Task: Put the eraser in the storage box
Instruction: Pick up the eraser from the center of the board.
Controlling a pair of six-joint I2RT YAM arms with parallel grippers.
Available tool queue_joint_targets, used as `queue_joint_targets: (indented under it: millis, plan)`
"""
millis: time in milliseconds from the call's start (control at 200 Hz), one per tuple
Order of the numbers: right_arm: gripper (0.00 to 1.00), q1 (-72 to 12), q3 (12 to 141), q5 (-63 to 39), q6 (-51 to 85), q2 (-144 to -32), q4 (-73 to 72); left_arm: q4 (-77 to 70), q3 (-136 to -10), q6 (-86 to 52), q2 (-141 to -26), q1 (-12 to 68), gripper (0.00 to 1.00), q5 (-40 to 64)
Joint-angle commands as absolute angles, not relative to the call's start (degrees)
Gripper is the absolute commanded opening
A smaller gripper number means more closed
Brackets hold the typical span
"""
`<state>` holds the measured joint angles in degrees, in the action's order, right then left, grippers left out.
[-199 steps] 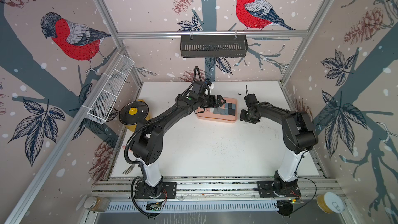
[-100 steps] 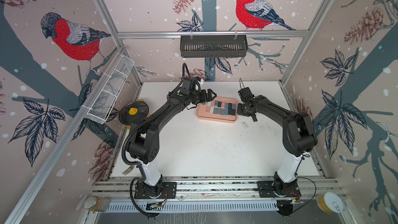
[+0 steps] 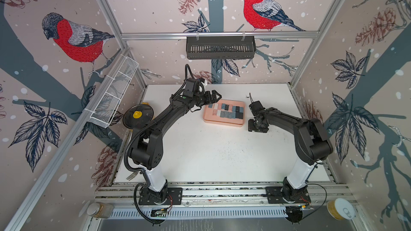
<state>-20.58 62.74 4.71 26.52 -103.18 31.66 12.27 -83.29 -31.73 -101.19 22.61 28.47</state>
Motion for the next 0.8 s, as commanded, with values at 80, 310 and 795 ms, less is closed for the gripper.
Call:
queue_joint_targets:
  millis: [80, 310, 795]
  plan:
    - [0.61, -20.8, 62.3, 3.1, 23.4, -105.9, 27.3, 10.8, -83.4, -31.8, -101.4, 22.6, 0.98, 29.3]
    - [0.35, -21.0, 63.2, 4.6, 23.1, -108.2, 27.9, 10.9, -83.6, -31.8, -101.5, 22.3, 0.97, 29.2]
    - [0.47, -21.5, 60.9, 4.3, 23.8, -104.0, 28.9, 10.5, -83.4, -32.3, -101.4, 22.2, 0.97, 29.8]
